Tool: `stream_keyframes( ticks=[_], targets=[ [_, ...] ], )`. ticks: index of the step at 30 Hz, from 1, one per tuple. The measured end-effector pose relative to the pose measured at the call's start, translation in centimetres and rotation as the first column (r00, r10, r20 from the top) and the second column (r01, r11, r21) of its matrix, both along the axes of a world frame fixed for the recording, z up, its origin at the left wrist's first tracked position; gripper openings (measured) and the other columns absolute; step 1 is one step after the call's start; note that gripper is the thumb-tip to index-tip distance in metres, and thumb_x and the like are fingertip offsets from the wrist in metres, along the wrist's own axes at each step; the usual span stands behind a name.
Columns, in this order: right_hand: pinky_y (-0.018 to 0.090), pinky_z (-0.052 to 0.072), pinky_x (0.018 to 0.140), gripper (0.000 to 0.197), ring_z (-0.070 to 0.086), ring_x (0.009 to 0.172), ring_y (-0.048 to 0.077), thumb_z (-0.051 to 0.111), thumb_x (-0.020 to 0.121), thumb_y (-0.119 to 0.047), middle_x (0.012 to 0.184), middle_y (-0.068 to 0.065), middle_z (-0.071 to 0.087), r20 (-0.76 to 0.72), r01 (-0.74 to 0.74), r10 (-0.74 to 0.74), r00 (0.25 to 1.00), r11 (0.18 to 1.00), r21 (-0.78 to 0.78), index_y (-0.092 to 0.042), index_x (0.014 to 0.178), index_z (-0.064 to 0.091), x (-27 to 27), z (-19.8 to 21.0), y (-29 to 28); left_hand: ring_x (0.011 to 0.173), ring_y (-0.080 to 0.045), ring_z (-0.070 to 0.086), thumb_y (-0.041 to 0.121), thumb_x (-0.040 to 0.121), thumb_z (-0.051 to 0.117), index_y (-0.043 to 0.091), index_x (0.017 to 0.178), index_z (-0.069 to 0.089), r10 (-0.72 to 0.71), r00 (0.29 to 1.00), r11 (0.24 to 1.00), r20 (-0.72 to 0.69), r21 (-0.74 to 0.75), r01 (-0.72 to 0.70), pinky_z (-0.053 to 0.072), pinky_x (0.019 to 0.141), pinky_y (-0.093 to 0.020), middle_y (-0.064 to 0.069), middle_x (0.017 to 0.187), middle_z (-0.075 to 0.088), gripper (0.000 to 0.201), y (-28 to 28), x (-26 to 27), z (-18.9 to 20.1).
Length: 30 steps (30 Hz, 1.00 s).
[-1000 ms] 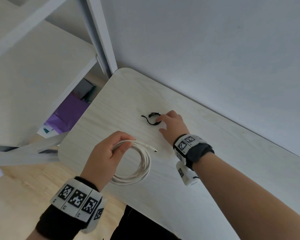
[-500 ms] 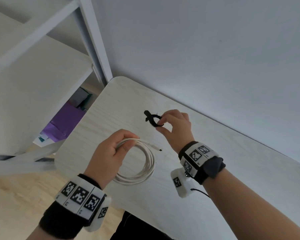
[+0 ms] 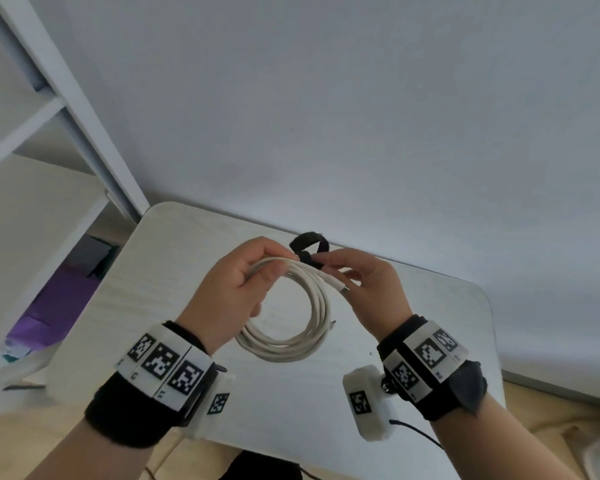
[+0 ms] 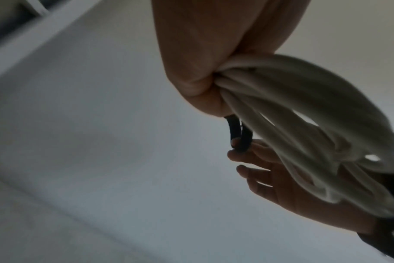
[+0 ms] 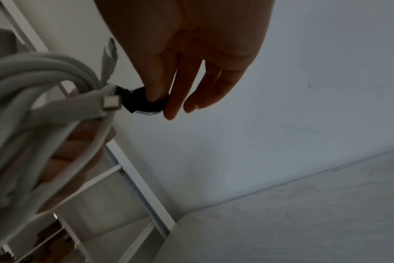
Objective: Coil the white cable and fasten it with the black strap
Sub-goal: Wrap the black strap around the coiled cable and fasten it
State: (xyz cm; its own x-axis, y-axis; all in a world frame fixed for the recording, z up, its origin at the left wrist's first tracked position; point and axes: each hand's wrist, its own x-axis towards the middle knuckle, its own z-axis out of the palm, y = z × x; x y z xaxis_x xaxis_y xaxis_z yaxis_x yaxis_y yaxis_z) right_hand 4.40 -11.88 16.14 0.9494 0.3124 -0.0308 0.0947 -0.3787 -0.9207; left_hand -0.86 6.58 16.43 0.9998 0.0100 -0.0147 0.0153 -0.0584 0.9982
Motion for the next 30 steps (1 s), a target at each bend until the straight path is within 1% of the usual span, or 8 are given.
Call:
stream_keyframes(
  ticks=[6, 9, 11, 16, 20, 24, 27, 30],
  targets=[
    [0.015, 0.051, 0.068, 0.019, 0.066, 0.073, 0.006, 0.069, 0.077, -0.005, 0.083, -0.005, 0.073, -0.089, 0.167, -0.153, 0.984, 0.970, 0.175, -0.023, 0.081, 0.072, -1.8, 2.7, -3.5, 0.045, -0.009, 0.026, 0.029, 0.083, 0.054, 0.026, 0.088, 0.069, -0.159, 0.987, 0.979, 0.035, -0.125, 0.163, 0.024, 0.039, -0.020, -0.009, 0.061, 0.032, 0.017, -4.0, 0.6, 3.7],
    [0.014, 0.049, 0.065, 0.025, 0.064, 0.072, 0.006, 0.066, 0.075, 0.004, 0.083, 0.001, 0.071, -0.113, 0.211, -0.189, 0.975, 0.946, 0.247, -0.015, 0.091, 0.071, -2.3, 4.0, -4.9, 0.047, -0.011, 0.024, 0.031, 0.082, 0.054, 0.027, 0.098, 0.071, -0.249, 0.968, 0.960, 0.037, -0.121, 0.251, 0.023, 0.041, -0.021, -0.009, 0.063, 0.031, 0.024, -5.5, 0.6, 5.1],
    [0.017, 0.050, 0.068, 0.040, 0.064, 0.076, 0.009, 0.063, 0.076, 0.008, 0.088, 0.006, 0.068, -0.115, 0.198, -0.172, 0.978, 0.940, 0.278, -0.019, 0.104, 0.067, -2.6, 4.6, -5.6, 0.049, -0.012, 0.024, 0.033, 0.082, 0.053, 0.030, 0.104, 0.070, -0.294, 0.955, 0.950, 0.035, -0.101, 0.296, 0.024, 0.042, -0.021, -0.009, 0.063, 0.031, 0.028, -6.2, 0.5, 5.6],
    [0.032, 0.050, 0.080, 0.071, 0.059, 0.083, 0.015, 0.064, 0.067, -0.011, 0.093, 0.006, 0.063, -0.036, 0.169, -0.165, 0.986, 0.964, 0.205, -0.044, 0.127, 0.045, -2.8, 5.3, -7.1, 0.049, -0.012, 0.024, 0.033, 0.082, 0.053, 0.033, 0.105, 0.070, -0.354, 0.935, 0.931, 0.022, -0.086, 0.355, 0.024, 0.042, -0.020, -0.005, 0.062, 0.031, 0.028, -7.4, 0.1, 6.7],
    [0.024, 0.049, 0.069, 0.068, 0.061, 0.071, 0.015, 0.063, 0.079, 0.003, 0.093, 0.008, 0.065, 0.039, 0.127, -0.140, 0.989, 0.964, 0.233, -0.039, 0.129, 0.045, -3.2, 6.1, -7.6, 0.047, -0.008, 0.026, 0.034, 0.080, 0.055, 0.029, 0.107, 0.068, -0.346, 0.938, 0.932, -0.001, -0.116, 0.343, 0.025, 0.041, -0.018, -0.004, 0.064, 0.035, 0.030, -8.0, 0.3, 7.2],
    [0.041, 0.056, 0.073, 0.061, 0.064, 0.073, 0.032, 0.070, 0.077, -0.006, 0.098, -0.006, 0.067, 0.145, 0.111, -0.135, 0.980, 0.981, 0.160, -0.032, 0.128, 0.047, -3.6, 5.8, -7.6, 0.050, -0.011, 0.026, 0.036, 0.079, 0.055, 0.028, 0.108, 0.061, -0.322, 0.947, 0.939, -0.006, -0.128, 0.319, 0.025, 0.042, -0.020, -0.001, 0.064, 0.041, 0.031, -8.3, 0.9, 8.0],
    [0.025, 0.053, 0.066, 0.048, 0.061, 0.065, 0.016, 0.067, 0.079, -0.003, 0.107, -0.005, 0.065, 0.253, 0.182, -0.194, 0.948, 0.981, 0.068, -0.024, 0.119, 0.050, -3.4, 5.7, -8.0, 0.052, -0.015, 0.024, 0.036, 0.080, 0.055, 0.027, 0.110, 0.057, -0.357, 0.934, 0.929, -0.002, -0.104, 0.355, 0.024, 0.042, -0.021, 0.000, 0.062, 0.041, 0.031, -8.4, 0.9, 8.5],
    [0.016, 0.047, 0.057, 0.047, 0.057, 0.058, 0.005, 0.063, 0.079, 0.001, 0.086, -0.007, 0.066, 0.300, 0.247, -0.221, 0.928, 0.968, -0.051, -0.024, 0.115, 0.045, -2.8, 5.7, -8.5, 0.052, -0.015, 0.023, 0.036, 0.082, 0.054, 0.030, 0.106, 0.057, -0.420, 0.907, 0.902, 0.022, -0.098, 0.420, 0.023, 0.041, -0.021, 0.002, 0.061, 0.041, 0.025, -8.7, 0.6, 8.9]
  ],
)
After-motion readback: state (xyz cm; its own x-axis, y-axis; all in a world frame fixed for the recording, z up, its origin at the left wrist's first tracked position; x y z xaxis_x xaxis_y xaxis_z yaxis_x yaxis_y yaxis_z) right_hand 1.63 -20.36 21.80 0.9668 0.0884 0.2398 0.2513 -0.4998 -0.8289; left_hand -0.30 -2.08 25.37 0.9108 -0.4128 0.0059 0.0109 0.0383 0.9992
